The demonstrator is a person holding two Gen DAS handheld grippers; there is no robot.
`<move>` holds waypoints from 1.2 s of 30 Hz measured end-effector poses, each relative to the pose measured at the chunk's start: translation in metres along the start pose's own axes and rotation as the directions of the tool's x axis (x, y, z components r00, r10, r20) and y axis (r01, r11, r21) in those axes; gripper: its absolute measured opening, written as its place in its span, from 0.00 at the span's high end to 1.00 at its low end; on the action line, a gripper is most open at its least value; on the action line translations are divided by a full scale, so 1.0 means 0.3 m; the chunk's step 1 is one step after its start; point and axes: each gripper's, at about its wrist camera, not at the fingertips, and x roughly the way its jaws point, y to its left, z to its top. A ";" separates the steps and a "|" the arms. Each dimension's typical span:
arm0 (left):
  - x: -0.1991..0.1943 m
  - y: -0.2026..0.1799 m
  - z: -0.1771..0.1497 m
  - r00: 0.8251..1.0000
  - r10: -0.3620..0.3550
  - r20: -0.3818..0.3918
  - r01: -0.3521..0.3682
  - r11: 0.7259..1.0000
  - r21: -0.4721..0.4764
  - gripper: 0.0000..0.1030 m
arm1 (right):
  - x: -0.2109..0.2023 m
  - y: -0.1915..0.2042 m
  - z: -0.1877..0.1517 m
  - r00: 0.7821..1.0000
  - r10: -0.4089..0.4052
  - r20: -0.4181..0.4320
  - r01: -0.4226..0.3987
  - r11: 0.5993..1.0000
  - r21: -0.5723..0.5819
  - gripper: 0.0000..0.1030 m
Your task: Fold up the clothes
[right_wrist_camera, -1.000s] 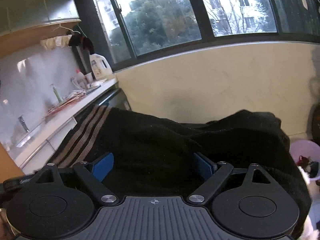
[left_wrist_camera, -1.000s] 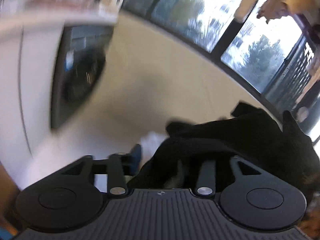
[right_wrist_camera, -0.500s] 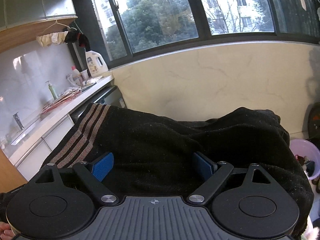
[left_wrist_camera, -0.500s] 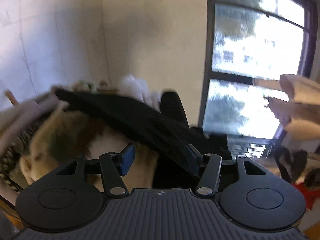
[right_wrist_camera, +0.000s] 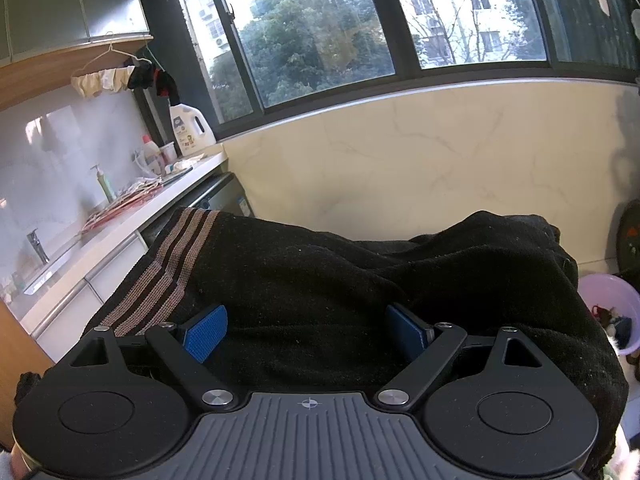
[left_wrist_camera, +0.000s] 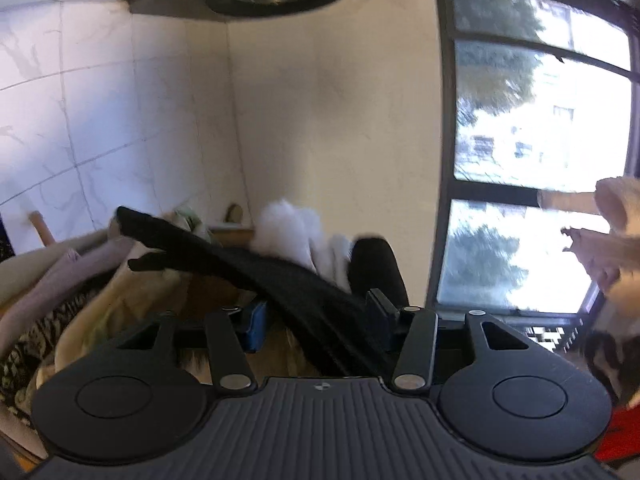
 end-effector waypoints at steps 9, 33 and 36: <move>-0.026 -0.086 0.010 0.995 0.027 0.096 -0.044 0.983 0.179 0.95 | -0.007 -0.014 0.007 1.000 0.004 0.011 -0.004 1.000 0.018 0.18; 0.101 -0.878 -1.028 0.989 -0.133 -0.069 0.027 -0.292 0.956 0.94 | -0.295 -0.307 0.043 0.964 -0.064 0.258 0.002 0.972 0.234 0.20; 0.263 -0.750 -1.177 0.999 0.054 -0.007 0.032 -0.480 0.877 0.90 | -0.314 -0.358 0.020 0.963 -0.074 0.261 0.005 0.967 0.256 0.20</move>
